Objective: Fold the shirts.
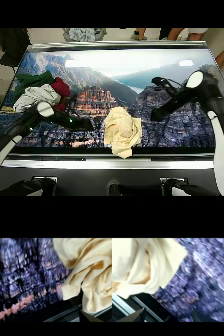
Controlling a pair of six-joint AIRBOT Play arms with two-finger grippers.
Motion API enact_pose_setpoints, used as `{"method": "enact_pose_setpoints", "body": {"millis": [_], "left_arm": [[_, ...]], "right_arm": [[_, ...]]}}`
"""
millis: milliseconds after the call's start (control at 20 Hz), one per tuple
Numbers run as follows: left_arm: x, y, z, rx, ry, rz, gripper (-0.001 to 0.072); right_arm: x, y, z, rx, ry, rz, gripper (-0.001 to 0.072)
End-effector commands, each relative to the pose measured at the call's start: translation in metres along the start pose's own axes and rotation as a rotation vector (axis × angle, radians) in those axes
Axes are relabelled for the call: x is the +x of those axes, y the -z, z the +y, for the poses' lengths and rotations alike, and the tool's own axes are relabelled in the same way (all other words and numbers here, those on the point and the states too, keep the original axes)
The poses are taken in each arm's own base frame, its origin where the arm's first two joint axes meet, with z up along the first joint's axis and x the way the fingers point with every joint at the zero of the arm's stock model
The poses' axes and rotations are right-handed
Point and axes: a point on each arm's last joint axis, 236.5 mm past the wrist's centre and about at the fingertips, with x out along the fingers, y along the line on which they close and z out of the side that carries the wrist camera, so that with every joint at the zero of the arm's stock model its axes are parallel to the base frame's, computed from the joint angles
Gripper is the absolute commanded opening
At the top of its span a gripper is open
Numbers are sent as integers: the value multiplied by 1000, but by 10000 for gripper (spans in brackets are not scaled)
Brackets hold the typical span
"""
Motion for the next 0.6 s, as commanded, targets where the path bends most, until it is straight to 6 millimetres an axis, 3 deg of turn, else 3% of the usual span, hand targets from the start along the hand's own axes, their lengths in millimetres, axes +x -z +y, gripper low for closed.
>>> {"method": "enact_pose_setpoints", "body": {"millis": [0,150,200,300,500,550], "left_arm": [[41,8,-7,-68,70,-45,649],[76,14,-22,-83,90,-19,635],[87,20,-22,-82,83,4,596],[102,24,-23,-91,77,17,594],[123,25,-45,-158,154,15,581],[126,24,-45,-169,156,13,454]], "right_arm": [[23,-3,14,3,-127,9,691],[38,15,20,27,-165,62,691],[42,21,22,35,-177,77,691],[48,28,24,41,-192,96,691],[55,37,28,55,-200,106,694],[57,40,29,60,-202,109,696]]}}
